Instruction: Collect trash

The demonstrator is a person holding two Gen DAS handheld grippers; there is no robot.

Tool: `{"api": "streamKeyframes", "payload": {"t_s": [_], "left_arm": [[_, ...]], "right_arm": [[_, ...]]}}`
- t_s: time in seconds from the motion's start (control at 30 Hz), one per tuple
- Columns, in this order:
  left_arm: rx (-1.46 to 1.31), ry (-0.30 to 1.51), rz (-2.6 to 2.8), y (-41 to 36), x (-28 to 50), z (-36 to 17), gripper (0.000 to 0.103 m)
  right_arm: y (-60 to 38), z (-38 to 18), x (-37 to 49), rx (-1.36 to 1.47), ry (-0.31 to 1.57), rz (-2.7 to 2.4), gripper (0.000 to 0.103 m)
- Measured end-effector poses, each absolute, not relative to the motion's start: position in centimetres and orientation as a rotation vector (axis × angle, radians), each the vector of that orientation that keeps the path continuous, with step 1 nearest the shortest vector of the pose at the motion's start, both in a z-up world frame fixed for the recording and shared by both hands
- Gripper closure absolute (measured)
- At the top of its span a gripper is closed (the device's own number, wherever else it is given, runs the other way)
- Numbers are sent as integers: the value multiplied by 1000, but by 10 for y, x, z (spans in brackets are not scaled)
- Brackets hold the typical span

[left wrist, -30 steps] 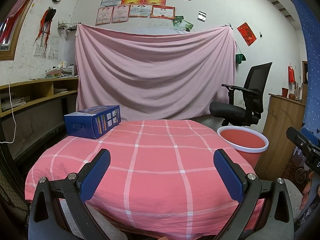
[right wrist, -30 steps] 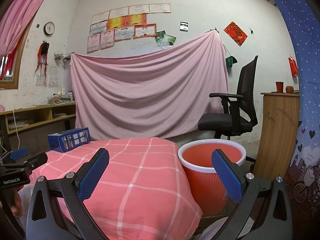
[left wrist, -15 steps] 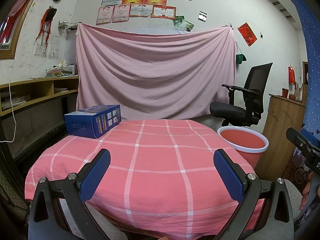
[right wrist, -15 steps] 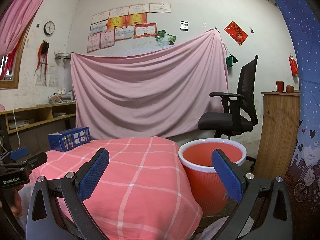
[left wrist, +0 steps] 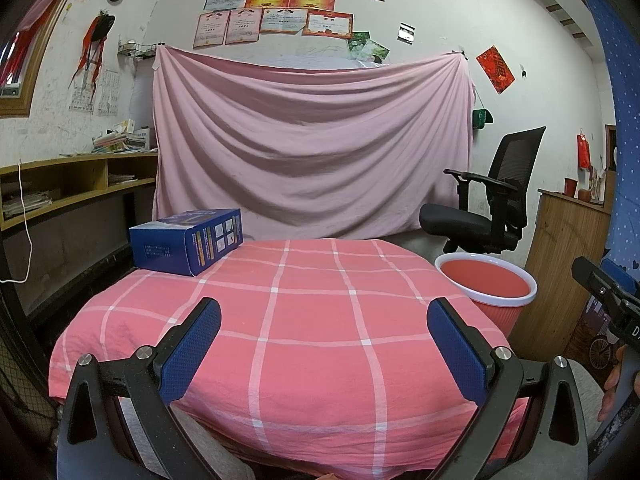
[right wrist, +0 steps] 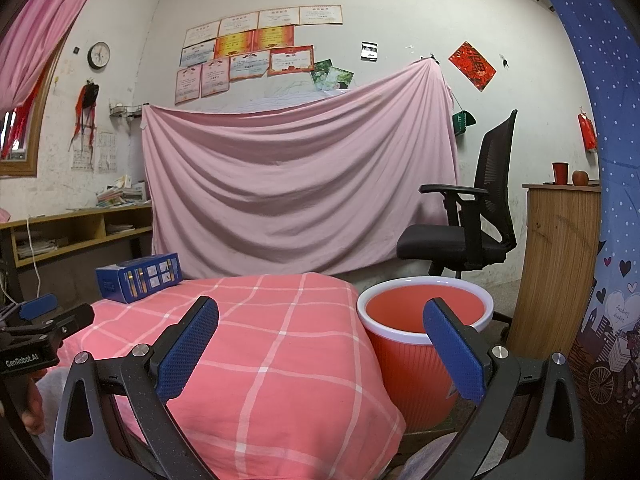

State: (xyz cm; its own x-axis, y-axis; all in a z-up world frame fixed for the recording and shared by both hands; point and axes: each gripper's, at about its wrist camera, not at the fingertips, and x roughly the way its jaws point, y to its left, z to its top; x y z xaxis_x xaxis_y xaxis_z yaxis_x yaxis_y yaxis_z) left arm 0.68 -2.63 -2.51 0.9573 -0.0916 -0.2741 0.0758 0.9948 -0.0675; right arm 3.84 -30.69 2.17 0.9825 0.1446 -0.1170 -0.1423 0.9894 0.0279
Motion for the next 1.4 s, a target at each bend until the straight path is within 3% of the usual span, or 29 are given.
{"api": "streamKeyframes", "payload": {"t_s": [1.4], "left_arm": [[-103, 289, -17, -51, -1, -24, 2]], "right_arm": [[-300, 14, 40, -14, 152, 152, 0]]}}
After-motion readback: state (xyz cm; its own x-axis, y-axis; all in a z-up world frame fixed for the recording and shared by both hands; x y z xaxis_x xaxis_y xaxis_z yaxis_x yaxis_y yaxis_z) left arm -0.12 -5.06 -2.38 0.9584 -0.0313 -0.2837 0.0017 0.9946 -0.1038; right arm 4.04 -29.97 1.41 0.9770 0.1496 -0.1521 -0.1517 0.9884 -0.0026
